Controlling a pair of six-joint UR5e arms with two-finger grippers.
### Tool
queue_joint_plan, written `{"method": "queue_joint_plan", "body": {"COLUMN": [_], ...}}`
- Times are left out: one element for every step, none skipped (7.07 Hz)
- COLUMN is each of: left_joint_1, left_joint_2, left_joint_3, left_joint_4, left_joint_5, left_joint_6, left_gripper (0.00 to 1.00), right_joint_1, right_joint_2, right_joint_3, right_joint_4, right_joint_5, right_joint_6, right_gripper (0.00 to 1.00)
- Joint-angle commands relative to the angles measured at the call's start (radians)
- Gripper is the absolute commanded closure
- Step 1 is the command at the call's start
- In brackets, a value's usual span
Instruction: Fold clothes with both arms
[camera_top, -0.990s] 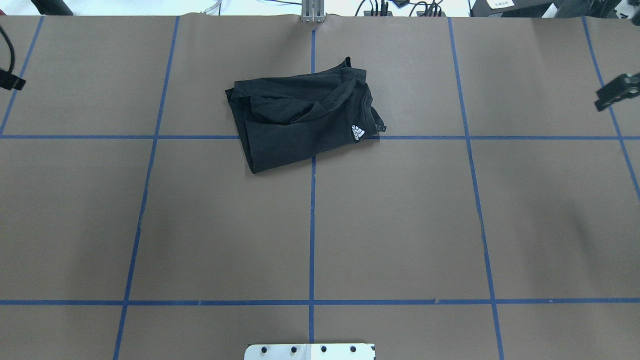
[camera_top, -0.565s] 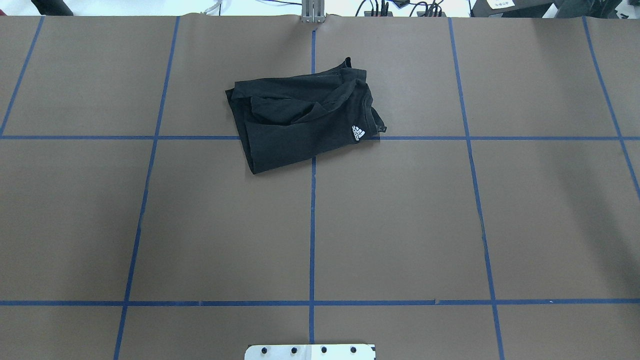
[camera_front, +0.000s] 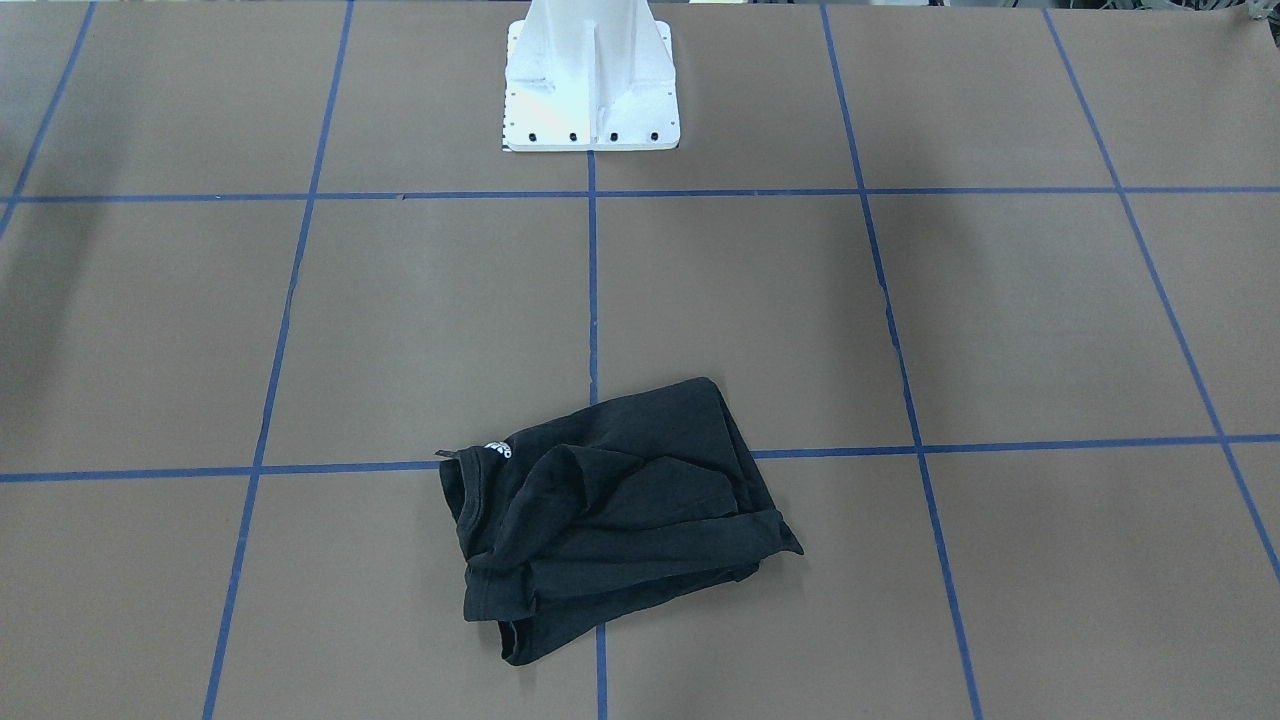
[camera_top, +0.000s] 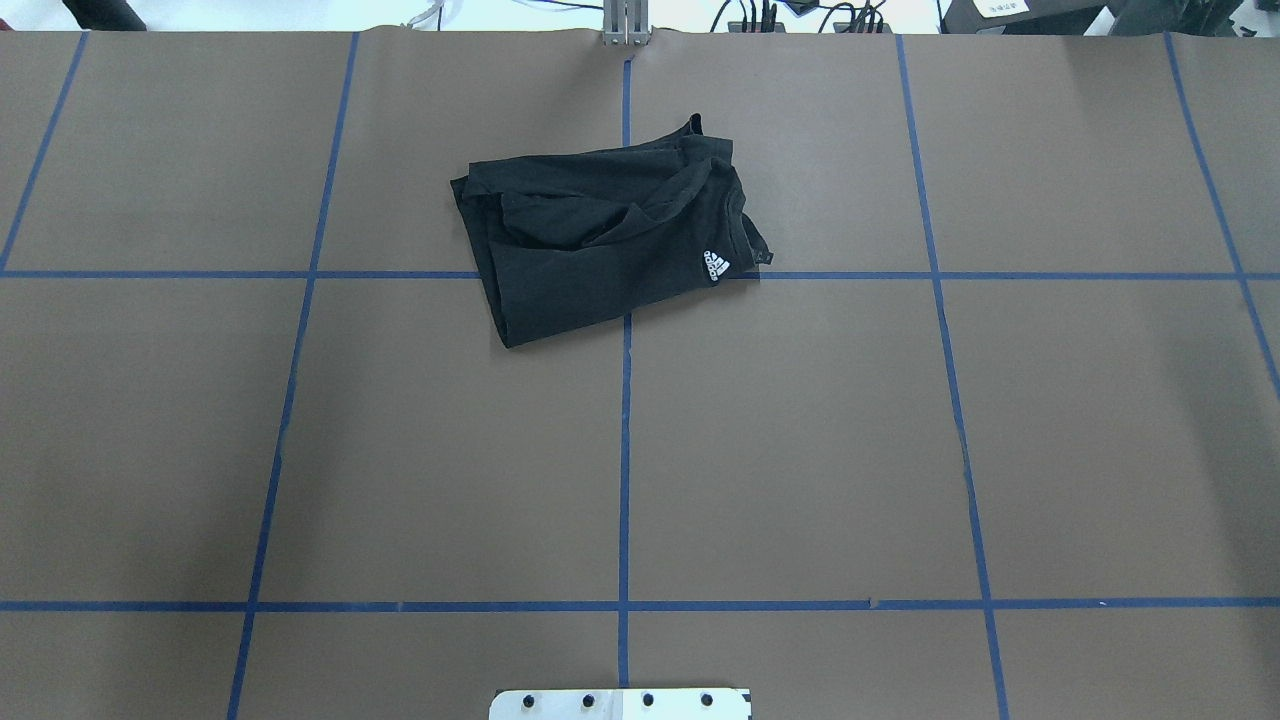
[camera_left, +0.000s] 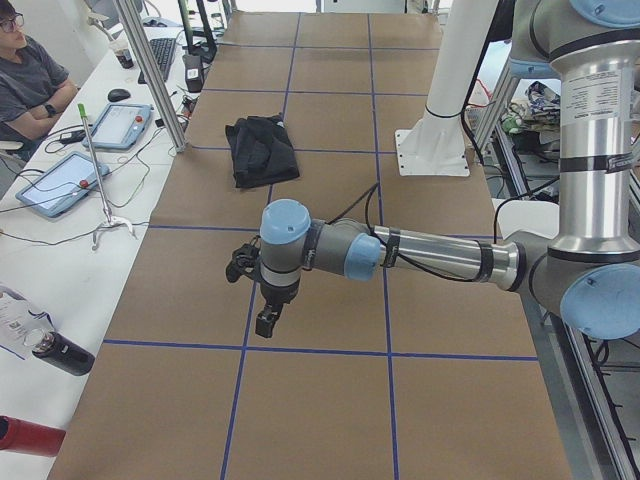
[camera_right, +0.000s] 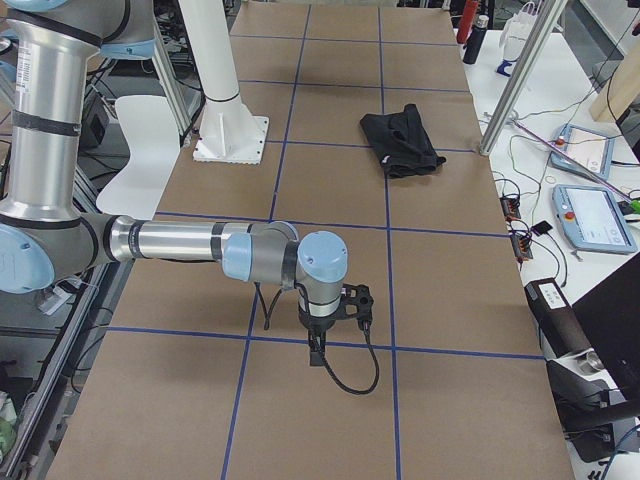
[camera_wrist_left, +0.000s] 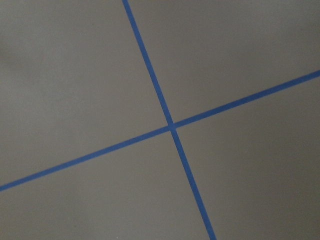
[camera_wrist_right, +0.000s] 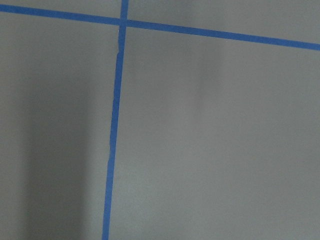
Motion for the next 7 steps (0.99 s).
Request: {"method": "queue_joint_plan", "body": {"left_joint_1": [-0.012,-0.009,-0.011,-0.012,-0.014,-0.014,-0.014], "left_joint_2": [0.043,0.043,0.043,0.043,0.044,0.044,0.043], "left_joint_3": [0.021,0.024,0.024,0.023,0.009,0.001,0.003], "left_joint_4": [0.007,0.008,0.006,0.005,0.003,-0.002,-0.002], "left_joint_5": [-0.122,-0.118,-0.116,-0.118,-0.116,-0.121,-0.106], "left_joint_6": [0.005,-0.006,-0.006,-0.006,-0.003,0.003,0.003], "left_gripper": [0.0,0.0,0.0,0.0,0.0,0.0,0.0], "right_joint_1": [0.001,-0.001,-0.001,-0.001,-0.001,-0.001,-0.001], "right_joint_2": [0.005,0.007,0.002,-0.002,0.002,0.002,0.002], "right_joint_3": [-0.008,-0.008,-0.009,-0.009,-0.009,-0.009,-0.011], "right_joint_4": [0.004,0.005,0.006,0.006,0.005,0.005,0.005], "right_joint_5": [0.135,0.137,0.134,0.124,0.121,0.119,0.119], "right_joint_6": [-0.008,-0.011,-0.014,-0.013,-0.011,-0.011,-0.011], "right_gripper": [0.0,0.0,0.0,0.0,0.0,0.0,0.0]}}
